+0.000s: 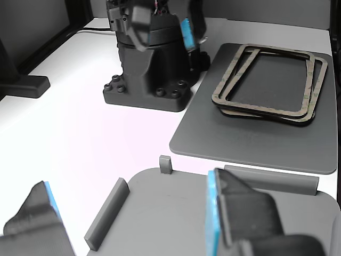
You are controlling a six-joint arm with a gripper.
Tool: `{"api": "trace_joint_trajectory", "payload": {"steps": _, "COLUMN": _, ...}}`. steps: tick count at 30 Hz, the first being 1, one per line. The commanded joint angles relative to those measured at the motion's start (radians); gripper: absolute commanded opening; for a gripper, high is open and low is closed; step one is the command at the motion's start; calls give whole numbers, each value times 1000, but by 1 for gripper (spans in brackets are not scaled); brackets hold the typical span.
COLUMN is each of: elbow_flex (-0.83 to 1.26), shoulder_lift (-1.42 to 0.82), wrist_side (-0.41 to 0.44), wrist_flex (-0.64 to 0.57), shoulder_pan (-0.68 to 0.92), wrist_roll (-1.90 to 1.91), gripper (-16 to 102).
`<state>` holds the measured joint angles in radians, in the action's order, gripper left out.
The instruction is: Move top rectangular frame to the holder.
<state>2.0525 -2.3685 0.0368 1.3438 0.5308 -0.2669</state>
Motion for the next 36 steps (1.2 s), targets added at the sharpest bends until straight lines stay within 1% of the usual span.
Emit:
{"api": "trace_joint_trajectory", "payload": {"steps": 1, "elbow_flex": -6, "shoulder_lift": -14, "wrist_side": -25, "wrist_flex": -9, "shoulder_pan": 55, "wrist_roll": -78, "gripper": 100}}
{"api": "trace_joint_trajectory", "payload": {"steps": 3, "elbow_flex": 0, "shoulder_lift": 12, "wrist_side": 26, "wrist_flex": 12, "shoulder_pan": 146, "wrist_roll": -72, "gripper": 100}}
{"api": "trace_joint_trajectory", "payload": {"steps": 4, "elbow_flex": 11, "shoulder_lift": 18, "wrist_side": 43, "wrist_flex": 14, "shoulder_pan": 178, "wrist_roll": -67, "gripper": 97}}
{"api": "trace_joint_trajectory", "payload": {"steps": 5, "elbow_flex": 25, "shoulder_lift": 21, "wrist_side": 46, "wrist_flex": 9, "shoulder_pan": 206, "wrist_roll": -61, "gripper": 94}}
{"api": "trace_joint_trajectory", "payload": {"steps": 7, "elbow_flex": 41, "shoulder_lift": 40, "wrist_side": 37, "wrist_flex": 2, "shoulder_pan": 252, "wrist_roll": -66, "gripper": 93}}
{"api": "trace_joint_trajectory", "payload": {"steps": 9, "elbow_flex": 58, "shoulder_lift": 61, "wrist_side": 14, "wrist_flex": -12, "shoulder_pan": 284, "wrist_roll": -66, "gripper": 96}}
{"api": "trace_joint_trajectory", "payload": {"steps": 11, "elbow_flex": 64, "shoulder_lift": 95, "wrist_side": 17, "wrist_flex": -18, "shoulder_pan": 322, "wrist_roll": -72, "gripper": 100}}
{"api": "trace_joint_trajectory", "payload": {"steps": 16, "elbow_flex": 54, "shoulder_lift": 181, "wrist_side": 83, "wrist_flex": -9, "shoulder_pan": 437, "wrist_roll": -54, "gripper": 100}}
{"api": "trace_joint_trajectory", "payload": {"steps": 18, "elbow_flex": 40, "shoulder_lift": 219, "wrist_side": 91, "wrist_flex": -6, "shoulder_pan": 483, "wrist_roll": -28, "gripper": 100}}
{"api": "trace_joint_trajectory", "payload": {"steps": 21, "elbow_flex": 12, "shoulder_lift": 282, "wrist_side": 74, "wrist_flex": 2, "shoulder_pan": 529, "wrist_roll": -23, "gripper": 100}}
{"api": "trace_joint_trajectory", "payload": {"steps": 26, "elbow_flex": 15, "shoulder_lift": 334, "wrist_side": 2, "wrist_flex": -11, "shoulder_pan": 543, "wrist_roll": -55, "gripper": 100}}
{"api": "trace_joint_trajectory", "payload": {"steps": 33, "elbow_flex": 17, "shoulder_lift": 402, "wrist_side": -46, "wrist_flex": -6, "shoulder_pan": 565, "wrist_roll": -75, "gripper": 100}}
{"api": "trace_joint_trajectory", "payload": {"steps": 36, "elbow_flex": 35, "shoulder_lift": 434, "wrist_side": -57, "wrist_flex": -25, "shoulder_pan": 565, "wrist_roll": -91, "gripper": 100}}
